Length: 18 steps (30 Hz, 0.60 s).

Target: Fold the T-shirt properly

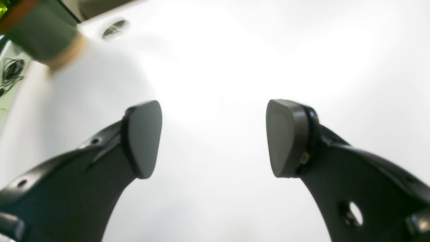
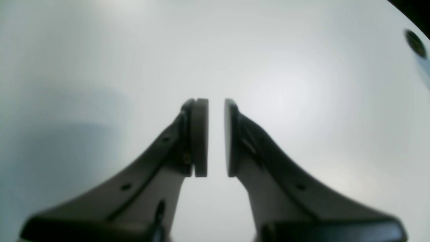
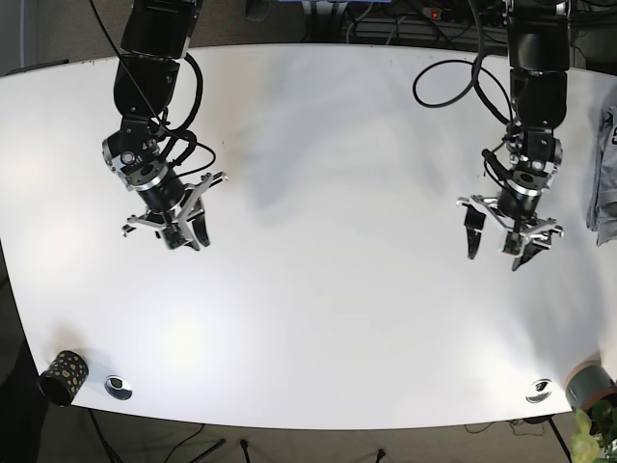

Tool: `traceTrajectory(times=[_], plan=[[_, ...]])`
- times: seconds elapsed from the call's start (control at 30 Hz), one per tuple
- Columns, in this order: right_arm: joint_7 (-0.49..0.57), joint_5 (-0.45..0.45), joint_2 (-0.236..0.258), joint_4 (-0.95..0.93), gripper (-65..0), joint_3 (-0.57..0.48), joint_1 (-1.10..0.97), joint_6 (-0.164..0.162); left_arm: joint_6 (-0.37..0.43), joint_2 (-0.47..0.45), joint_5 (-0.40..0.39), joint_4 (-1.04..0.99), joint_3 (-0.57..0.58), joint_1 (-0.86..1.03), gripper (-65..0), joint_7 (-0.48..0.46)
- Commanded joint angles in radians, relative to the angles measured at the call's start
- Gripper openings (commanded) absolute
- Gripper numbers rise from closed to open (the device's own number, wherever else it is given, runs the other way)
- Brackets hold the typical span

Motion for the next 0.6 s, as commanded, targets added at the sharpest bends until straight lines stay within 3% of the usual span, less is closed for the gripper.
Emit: traceTrajectory(times=[0.0,0.07,0.1,0.2,0.37,0.47,0.57], plan=[[0.090,0.022,0.007,-0.008,-56.4,0.023,0.017,-0.089,0.056,0.012,0.022,0.033,0.001,0.019,-20.6,-0.101],[0.117,0.016,0.007,-0.019,-56.4,0.043,0.014,-0.144,0.071,0.035,0.031,0.056,0.001,0.047,-20.6,-0.118],[0.136,0.019,0.007,-0.022,-56.4,0.066,0.000,-0.198,0.079,0.052,0.032,0.091,0.001,0.076,-20.6,-0.121],[0.173,0.023,0.007,-0.022,-56.4,0.098,-0.029,-0.256,0.085,0.080,0.032,0.172,0.000,0.156,-20.6,-0.121],[0.187,0.040,0.007,-0.021,-56.4,0.101,-0.090,-0.253,0.085,0.140,0.032,0.277,0.000,0.286,-20.6,-0.119],[0.187,0.126,0.019,-0.017,-56.3,0.099,-0.149,-0.252,0.085,0.175,0.032,0.343,0.000,0.371,-20.6,-0.090],[0.184,0.237,0.073,-0.011,-56.3,0.098,-0.221,-0.227,0.085,0.216,0.032,0.422,0.000,0.460,-20.6,-0.020]])
